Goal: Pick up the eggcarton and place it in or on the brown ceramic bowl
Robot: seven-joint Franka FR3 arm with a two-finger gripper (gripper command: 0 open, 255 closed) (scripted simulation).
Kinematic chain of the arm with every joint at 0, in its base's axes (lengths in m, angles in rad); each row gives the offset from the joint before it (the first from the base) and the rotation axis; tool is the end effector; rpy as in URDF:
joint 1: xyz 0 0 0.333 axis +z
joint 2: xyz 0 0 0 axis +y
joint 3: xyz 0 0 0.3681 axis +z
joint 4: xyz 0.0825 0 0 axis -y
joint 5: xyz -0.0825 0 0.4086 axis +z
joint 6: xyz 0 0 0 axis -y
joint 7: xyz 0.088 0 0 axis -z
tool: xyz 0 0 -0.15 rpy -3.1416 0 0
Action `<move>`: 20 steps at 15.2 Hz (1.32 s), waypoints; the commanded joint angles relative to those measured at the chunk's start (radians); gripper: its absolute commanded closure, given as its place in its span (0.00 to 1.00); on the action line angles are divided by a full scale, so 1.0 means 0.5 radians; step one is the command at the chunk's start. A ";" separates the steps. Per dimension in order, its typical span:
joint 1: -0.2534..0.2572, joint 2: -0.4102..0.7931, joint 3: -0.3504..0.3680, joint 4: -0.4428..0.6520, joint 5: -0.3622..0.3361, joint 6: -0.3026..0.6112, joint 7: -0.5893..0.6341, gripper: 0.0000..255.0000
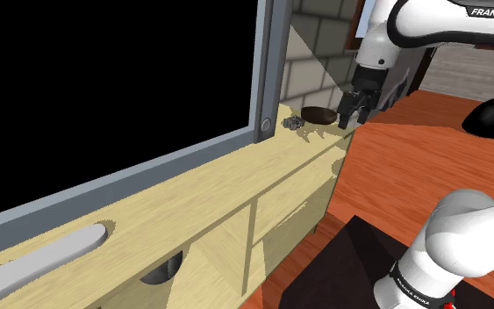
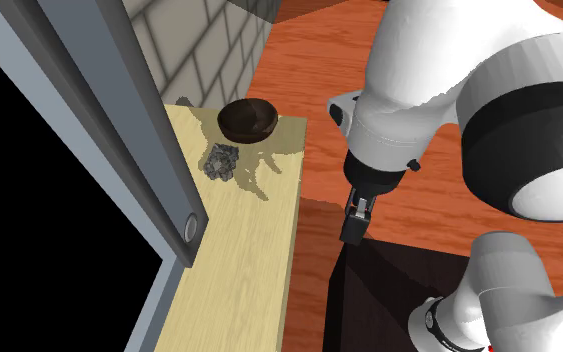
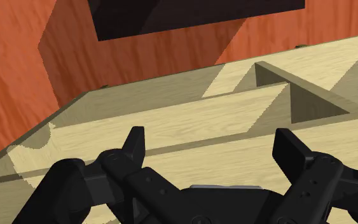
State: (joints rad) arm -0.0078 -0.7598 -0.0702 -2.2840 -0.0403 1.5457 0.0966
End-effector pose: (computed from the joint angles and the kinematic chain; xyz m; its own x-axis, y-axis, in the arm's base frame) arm 0.3005 -0.0372 0.6092 0.9875 -0.1567 0.0193 -0.1565 -0.9876 -0.0100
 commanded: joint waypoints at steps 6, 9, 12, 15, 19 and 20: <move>0.030 0.228 -0.150 0.010 -0.124 0.286 -0.309 0.00; 0.052 0.392 -0.236 0.053 -0.174 0.453 -0.489 0.00; 0.078 0.572 -0.318 0.122 -0.201 0.611 -0.668 0.00; 0.105 0.766 -0.392 0.217 -0.203 0.757 -0.849 0.00; 0.141 1.041 -0.479 0.382 -0.165 0.928 -1.097 0.00; 0.148 1.112 -0.498 0.431 -0.147 0.965 -1.160 0.00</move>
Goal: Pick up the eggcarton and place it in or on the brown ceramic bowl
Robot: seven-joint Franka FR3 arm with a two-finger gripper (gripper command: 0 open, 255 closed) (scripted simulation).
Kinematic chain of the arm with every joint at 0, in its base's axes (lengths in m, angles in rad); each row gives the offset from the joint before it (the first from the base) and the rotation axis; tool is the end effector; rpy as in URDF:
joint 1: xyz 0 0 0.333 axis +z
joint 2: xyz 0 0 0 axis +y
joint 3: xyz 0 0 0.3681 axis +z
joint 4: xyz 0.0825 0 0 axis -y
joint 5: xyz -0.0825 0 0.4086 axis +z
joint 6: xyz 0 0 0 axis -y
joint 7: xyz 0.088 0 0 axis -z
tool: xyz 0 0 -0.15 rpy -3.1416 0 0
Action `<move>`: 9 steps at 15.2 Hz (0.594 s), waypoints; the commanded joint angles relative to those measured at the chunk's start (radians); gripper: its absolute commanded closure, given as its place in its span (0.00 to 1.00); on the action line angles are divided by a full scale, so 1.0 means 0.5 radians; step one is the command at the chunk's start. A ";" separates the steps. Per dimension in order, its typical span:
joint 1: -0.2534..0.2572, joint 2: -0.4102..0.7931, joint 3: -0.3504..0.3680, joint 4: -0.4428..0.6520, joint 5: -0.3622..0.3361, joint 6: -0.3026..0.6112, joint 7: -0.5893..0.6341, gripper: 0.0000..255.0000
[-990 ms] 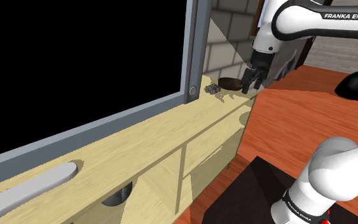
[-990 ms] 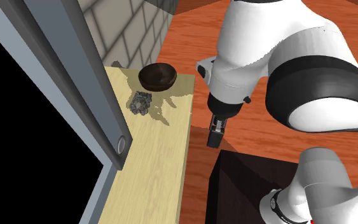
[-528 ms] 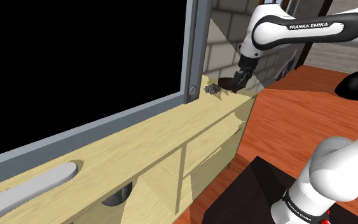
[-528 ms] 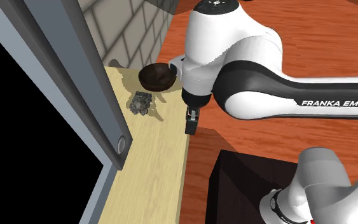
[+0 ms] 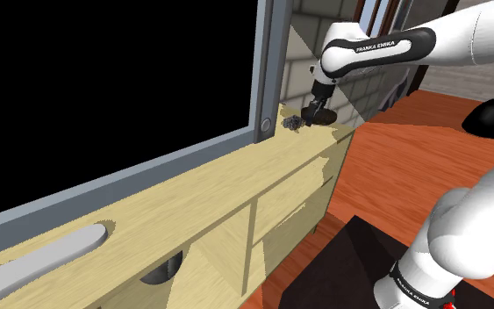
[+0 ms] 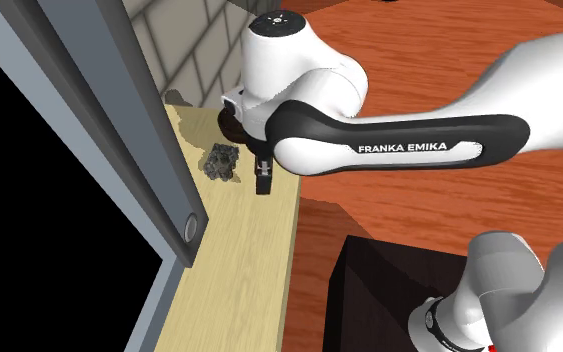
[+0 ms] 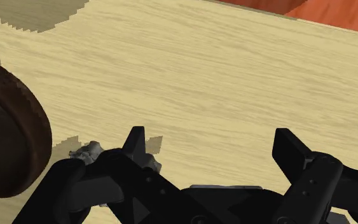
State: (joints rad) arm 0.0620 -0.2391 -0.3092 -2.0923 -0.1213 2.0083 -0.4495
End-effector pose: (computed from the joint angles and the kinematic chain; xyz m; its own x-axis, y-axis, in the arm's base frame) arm 0.4999 -0.1491 0.5346 0.9619 0.2502 0.1106 0.2394 -0.9655 0.1022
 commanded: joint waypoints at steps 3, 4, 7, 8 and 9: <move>0.022 0.289 -0.064 0.208 0.084 0.138 -0.260 0.00; 0.024 0.363 -0.074 0.267 0.111 0.166 -0.325 0.00; 0.017 0.587 -0.091 0.461 0.204 0.231 -0.517 0.00; 0.013 0.608 -0.089 0.480 0.213 0.236 -0.534 0.00; 0.010 0.620 -0.088 0.468 0.218 0.260 -0.537 0.00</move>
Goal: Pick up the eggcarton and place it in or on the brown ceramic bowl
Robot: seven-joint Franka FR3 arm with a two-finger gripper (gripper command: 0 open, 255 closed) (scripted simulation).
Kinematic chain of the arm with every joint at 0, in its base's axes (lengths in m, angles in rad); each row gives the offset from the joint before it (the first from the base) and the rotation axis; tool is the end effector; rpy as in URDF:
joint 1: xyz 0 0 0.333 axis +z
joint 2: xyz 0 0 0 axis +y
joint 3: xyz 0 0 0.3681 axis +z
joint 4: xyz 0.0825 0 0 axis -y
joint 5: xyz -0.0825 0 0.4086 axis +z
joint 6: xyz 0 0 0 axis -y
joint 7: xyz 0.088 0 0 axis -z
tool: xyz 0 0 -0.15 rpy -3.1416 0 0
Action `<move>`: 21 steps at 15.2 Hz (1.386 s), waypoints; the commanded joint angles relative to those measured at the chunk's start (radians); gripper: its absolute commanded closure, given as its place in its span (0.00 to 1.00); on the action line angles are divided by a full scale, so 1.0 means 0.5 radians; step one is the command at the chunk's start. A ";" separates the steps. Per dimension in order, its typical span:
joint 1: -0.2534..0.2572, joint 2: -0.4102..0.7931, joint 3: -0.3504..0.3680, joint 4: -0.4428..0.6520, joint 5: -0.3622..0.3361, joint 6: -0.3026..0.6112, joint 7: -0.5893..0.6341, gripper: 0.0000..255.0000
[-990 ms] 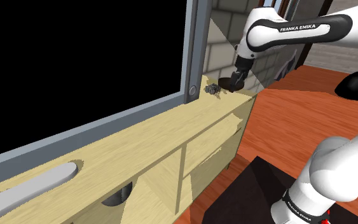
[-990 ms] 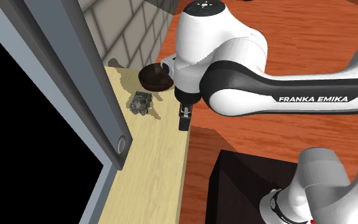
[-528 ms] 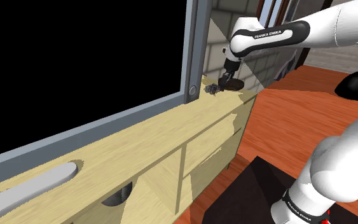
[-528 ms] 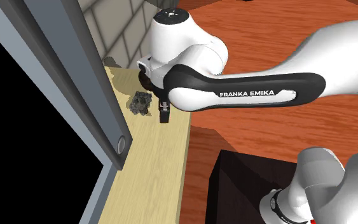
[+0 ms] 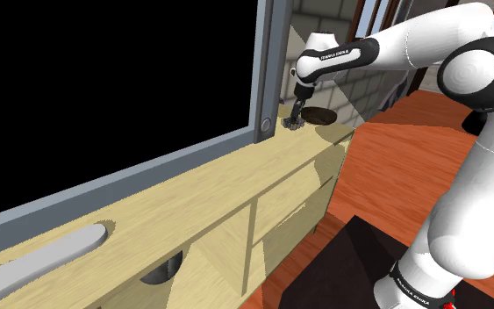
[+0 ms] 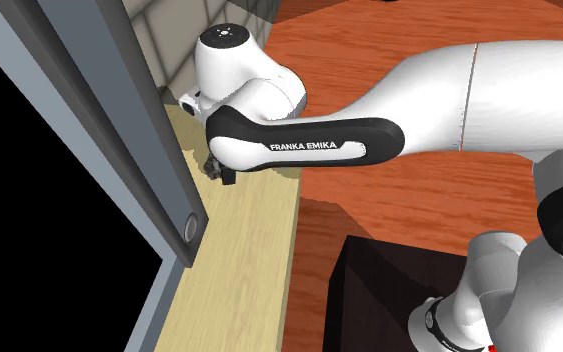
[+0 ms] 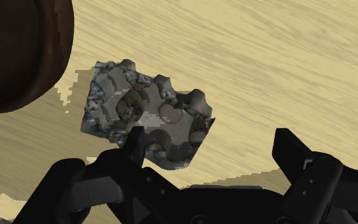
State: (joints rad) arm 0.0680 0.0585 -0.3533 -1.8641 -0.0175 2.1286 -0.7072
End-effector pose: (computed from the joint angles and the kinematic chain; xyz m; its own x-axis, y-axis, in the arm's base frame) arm 0.6072 -0.1756 0.5058 0.8951 0.4252 0.1341 0.4033 -0.9005 0.1629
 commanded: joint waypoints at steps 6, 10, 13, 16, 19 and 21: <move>-0.013 0.113 -0.001 -0.058 0.049 0.171 -0.047 0.00; -0.014 0.113 -0.001 -0.058 0.049 0.171 -0.047 0.00; -0.014 0.113 -0.001 -0.058 0.049 0.171 -0.047 0.00; -0.014 0.112 -0.001 -0.059 0.049 0.171 -0.047 1.00; -0.014 0.112 -0.001 -0.058 0.049 0.171 -0.047 1.00; -0.014 0.111 -0.001 -0.059 0.048 0.171 -0.047 1.00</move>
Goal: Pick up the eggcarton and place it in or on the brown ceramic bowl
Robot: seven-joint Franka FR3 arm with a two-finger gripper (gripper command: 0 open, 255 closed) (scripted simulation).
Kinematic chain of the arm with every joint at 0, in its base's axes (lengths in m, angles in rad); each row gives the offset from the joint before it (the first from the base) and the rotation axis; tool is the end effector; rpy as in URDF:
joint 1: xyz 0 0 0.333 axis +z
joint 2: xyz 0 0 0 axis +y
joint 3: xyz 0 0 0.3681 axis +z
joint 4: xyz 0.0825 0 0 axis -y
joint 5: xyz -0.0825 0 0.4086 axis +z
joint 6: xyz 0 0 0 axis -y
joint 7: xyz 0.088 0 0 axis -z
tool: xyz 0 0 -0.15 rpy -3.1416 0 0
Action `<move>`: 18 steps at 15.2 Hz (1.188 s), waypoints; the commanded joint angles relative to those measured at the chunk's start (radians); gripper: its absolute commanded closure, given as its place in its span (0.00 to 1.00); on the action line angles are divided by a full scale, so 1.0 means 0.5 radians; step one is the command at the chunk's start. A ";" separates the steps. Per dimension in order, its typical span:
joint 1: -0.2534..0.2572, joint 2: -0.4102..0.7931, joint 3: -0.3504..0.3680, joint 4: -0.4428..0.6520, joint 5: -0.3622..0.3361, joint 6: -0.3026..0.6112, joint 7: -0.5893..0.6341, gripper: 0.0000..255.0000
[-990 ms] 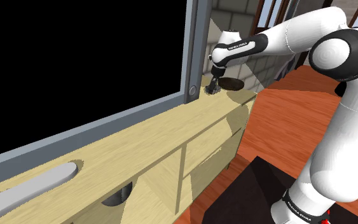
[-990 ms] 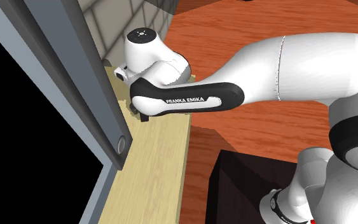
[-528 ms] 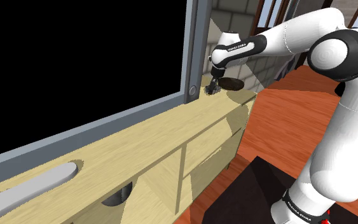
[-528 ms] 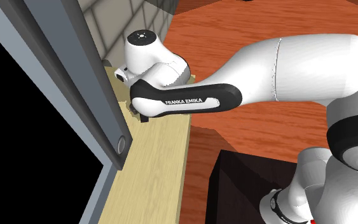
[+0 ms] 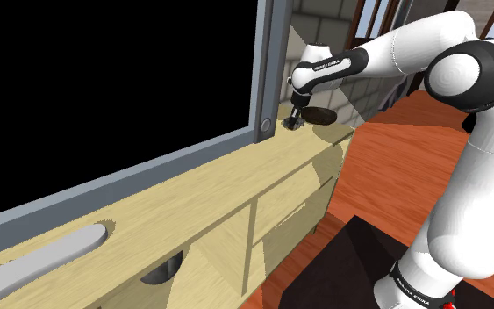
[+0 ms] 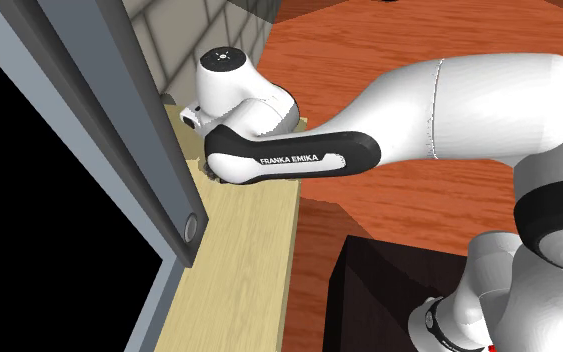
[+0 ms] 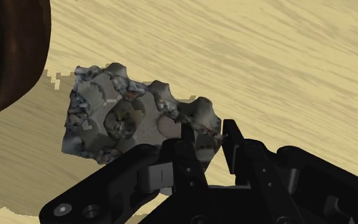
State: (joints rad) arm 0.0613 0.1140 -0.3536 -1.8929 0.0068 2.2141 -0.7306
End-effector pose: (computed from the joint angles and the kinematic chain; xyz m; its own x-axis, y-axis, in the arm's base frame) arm 0.6198 -0.1791 0.4672 0.8909 0.4334 0.1361 0.4106 -0.8965 0.1666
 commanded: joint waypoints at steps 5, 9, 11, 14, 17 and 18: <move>0.001 -0.013 -0.001 0.037 -0.006 -0.051 0.003 1.00; 0.003 -0.036 -0.002 0.118 -0.016 -0.153 0.007 1.00; 0.003 -0.045 -0.002 0.161 -0.019 -0.205 0.008 1.00; 0.004 -0.055 -0.002 0.230 -0.023 -0.284 0.009 1.00; 0.004 -0.061 -0.003 0.304 -0.025 -0.363 0.008 1.00; 0.004 -0.062 -0.003 0.329 -0.025 -0.389 0.008 1.00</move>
State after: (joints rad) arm 0.0624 0.0882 -0.3552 -1.7392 -0.0035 2.0355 -0.7278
